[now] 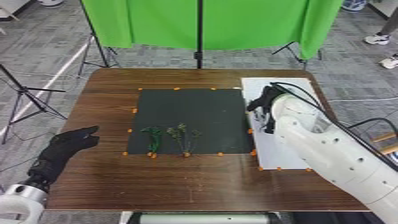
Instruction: Arrange flowers
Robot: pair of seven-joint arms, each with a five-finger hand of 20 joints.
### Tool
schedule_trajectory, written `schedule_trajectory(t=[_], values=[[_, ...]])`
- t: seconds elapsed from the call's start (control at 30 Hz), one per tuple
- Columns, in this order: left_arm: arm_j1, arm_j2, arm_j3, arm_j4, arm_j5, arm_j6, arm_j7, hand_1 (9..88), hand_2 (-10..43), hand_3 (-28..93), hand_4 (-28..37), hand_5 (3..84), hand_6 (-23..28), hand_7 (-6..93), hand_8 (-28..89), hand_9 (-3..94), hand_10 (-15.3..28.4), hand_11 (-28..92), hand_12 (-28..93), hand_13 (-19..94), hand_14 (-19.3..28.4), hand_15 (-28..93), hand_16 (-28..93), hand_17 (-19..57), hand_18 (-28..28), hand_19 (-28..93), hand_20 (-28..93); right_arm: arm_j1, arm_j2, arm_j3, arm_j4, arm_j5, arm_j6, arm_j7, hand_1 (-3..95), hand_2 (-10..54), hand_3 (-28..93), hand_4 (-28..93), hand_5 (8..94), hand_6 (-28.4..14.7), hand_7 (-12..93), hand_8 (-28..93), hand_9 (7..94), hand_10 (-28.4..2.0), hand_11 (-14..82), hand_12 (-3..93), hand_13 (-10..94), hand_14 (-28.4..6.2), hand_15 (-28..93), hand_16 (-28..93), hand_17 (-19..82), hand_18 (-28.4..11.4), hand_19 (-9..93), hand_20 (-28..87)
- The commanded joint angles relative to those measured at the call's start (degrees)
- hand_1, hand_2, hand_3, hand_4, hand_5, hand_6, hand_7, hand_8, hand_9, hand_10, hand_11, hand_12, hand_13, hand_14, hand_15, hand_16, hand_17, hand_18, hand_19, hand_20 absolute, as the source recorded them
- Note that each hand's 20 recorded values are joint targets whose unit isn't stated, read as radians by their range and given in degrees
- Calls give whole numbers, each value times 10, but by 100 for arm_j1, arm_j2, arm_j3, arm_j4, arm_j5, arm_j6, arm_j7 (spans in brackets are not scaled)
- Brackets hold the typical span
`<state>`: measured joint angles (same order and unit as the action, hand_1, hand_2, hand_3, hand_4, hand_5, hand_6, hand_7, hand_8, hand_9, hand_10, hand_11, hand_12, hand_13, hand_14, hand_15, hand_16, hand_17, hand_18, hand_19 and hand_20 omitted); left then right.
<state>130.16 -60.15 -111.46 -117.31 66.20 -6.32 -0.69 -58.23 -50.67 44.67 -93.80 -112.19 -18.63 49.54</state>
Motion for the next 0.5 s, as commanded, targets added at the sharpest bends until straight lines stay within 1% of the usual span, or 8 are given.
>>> schedule_trajectory(t=[0.03, 0.17, 0.2, 0.27, 0.33, 0.43, 0.47, 0.5], values=[[-6, -10, 36, 67, 2, -112, -76, 299, -22, 616, -182, 462, 70, 75, -52, 460, 154, 177, 106, 355, 195, 165, -3, 45, 142, 142, 146, -274, -54, -86, 31, -149, 133, 17, 258, -94, 586, -108, 782, -62, 145, -63, 857, -144, 509, 343, 937, -23, 705, 325, 710, -164, 932, 703], [4, -33, 33, 54, 14, -96, -58, 298, -23, 617, -182, 463, 70, 75, -52, 460, 154, 177, 106, 355, 195, 166, -3, 45, 142, 143, 146, -311, -132, -256, 67, -241, 215, -42, 266, -95, 585, -107, 782, -63, 146, -63, 856, -144, 510, 340, 937, -22, 705, 322, 711, -162, 932, 701], [-27, -20, 49, 73, 15, -102, -52, 298, -22, 617, -182, 463, 70, 74, -52, 460, 154, 177, 106, 355, 195, 166, -3, 45, 142, 143, 146, -319, -135, -296, 67, -268, 253, -55, 275, -95, 583, -107, 786, -64, 150, -62, 856, -144, 510, 341, 937, -22, 705, 321, 711, -162, 932, 700], [-28, -36, 50, 75, 16, -114, -43, 298, -22, 616, -183, 463, 70, 74, -52, 460, 154, 177, 106, 355, 195, 166, -3, 45, 142, 143, 146, -325, -159, -378, 77, -372, 299, -104, 322, -95, 569, -107, 792, -66, 166, -59, 856, -144, 511, 339, 937, -16, 704, 313, 718, -152, 932, 685], [-49, -39, 66, 90, 24, -122, -43, 298, -22, 617, -182, 463, 70, 75, -51, 460, 154, 177, 106, 355, 195, 166, -3, 45, 142, 143, 146, -333, -178, -474, 102, -452, 430, -149, 340, -95, 572, -101, 795, -64, 180, -57, 855, -143, 511, 338, 937, -15, 704, 309, 719, -150, 932, 680], [-39, -75, 56, 80, 37, -126, -43, 299, -21, 615, -182, 463, 71, 74, -52, 459, 154, 176, 106, 355, 195, 165, -3, 45, 142, 142, 146, -382, -227, -596, 116, -639, 591, -248, 398, -95, 587, -102, 810, -55, 236, -53, 860, -136, 520, 335, 937, -12, 709, 298, 725, -146, 932, 672], [-37, -61, 60, 88, 29, -122, -33, 299, -21, 615, -183, 463, 71, 74, -52, 459, 154, 176, 106, 354, 195, 165, -4, 45, 142, 141, 146, -381, -242, -646, 119, -630, 622, -263, 416, -95, 581, -99, 811, -55, 244, 10, 862, -135, 522, 333, 937, -12, 714, 290, 727, -144, 932, 669], [-26, -59, 56, 81, 16, -120, -37, 300, -21, 614, -183, 462, 71, 74, -52, 459, 153, 175, 106, 354, 195, 165, -3, 45, 142, 141, 146, -411, -233, -668, 72, -625, 595, -261, 449, -95, 557, -88, 814, -55, 259, 111, 864, -133, 528, 328, 937, -10, 722, 281, 731, -143, 932, 666]])
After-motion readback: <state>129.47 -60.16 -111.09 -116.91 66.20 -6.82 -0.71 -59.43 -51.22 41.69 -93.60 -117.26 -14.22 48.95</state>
